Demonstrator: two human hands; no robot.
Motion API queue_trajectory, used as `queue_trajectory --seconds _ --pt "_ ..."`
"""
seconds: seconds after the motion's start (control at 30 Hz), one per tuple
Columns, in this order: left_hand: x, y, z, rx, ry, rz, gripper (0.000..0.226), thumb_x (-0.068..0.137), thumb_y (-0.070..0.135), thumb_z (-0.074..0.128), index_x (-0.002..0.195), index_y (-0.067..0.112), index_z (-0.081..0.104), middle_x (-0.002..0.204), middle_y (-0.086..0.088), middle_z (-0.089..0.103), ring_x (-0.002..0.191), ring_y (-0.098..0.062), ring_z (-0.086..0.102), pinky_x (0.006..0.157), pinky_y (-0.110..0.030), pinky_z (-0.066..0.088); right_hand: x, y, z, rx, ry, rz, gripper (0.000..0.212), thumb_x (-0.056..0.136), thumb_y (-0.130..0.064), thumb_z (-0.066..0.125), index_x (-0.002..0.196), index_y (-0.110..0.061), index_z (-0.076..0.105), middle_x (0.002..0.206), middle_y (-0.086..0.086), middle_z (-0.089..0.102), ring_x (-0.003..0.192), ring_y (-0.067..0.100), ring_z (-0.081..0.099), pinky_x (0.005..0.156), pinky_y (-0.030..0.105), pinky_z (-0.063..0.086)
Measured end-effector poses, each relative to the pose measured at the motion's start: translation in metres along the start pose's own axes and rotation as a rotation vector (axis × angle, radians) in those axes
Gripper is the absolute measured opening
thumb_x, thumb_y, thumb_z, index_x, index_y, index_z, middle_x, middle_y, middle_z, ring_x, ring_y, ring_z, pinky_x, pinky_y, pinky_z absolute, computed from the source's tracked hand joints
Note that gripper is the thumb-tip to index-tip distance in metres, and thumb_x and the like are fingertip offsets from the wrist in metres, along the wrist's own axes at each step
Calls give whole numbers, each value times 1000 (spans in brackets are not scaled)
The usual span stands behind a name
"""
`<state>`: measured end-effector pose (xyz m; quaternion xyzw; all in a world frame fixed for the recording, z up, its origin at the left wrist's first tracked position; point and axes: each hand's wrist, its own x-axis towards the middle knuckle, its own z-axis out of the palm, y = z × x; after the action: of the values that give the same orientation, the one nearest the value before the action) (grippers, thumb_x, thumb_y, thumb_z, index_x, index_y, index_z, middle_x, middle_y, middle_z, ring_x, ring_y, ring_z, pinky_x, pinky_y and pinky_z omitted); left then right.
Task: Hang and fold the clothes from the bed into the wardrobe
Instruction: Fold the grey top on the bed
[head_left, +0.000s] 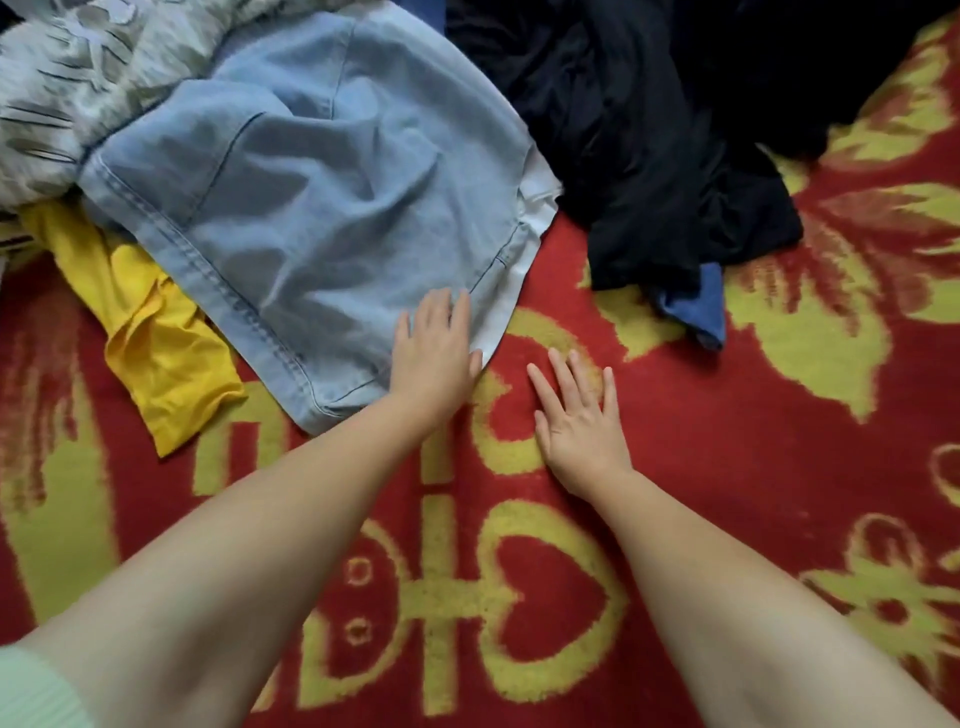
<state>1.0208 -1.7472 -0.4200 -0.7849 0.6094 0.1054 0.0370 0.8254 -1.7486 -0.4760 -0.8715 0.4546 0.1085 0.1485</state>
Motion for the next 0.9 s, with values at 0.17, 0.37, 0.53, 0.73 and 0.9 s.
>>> queue_trajectory --seconds 0.17,0.37,0.53,0.73,0.9 --pt "25 -11 13 1 1 -66 68 94 29 46 150 9 15 159 -9 13 145 -20 14 107 -38 26 4 1 13 -24 120 2 56 95 -40 15 149 -27 9 159 -2 2 145 14 -5 116 50 -9" --pt "34 -29 -19 -464 103 -256 17 92 4 37 95 4 53 105 -19 57 94 -37 50 70 -42 35 7 4 11 -46 8 18 56 93 -43 2 147 -32 -7 155 -7 -18 141 11 -25 112 46 -25" --pt "15 -43 -58 -734 200 -429 22 85 2 37 65 9 33 64 -9 42 66 -29 37 55 -35 26 14 7 -3 18 -154 -7 55 102 -40 13 150 -35 -14 159 -6 -22 139 10 -32 109 45 -26" --pt "-66 -37 -102 -789 288 -477 25 77 15 34 53 17 28 51 0 33 56 -25 32 51 -37 23 7 -6 -68 317 -350 111 67 100 -25 41 155 -24 3 162 1 -2 149 19 -1 119 49 9" --pt "-124 -32 -167 -845 366 -449 15 67 20 31 54 16 25 50 1 27 53 -19 24 53 -39 22 -28 -40 -125 488 -232 144 79 95 -23 53 154 -18 1 161 10 8 147 28 15 117 40 22"
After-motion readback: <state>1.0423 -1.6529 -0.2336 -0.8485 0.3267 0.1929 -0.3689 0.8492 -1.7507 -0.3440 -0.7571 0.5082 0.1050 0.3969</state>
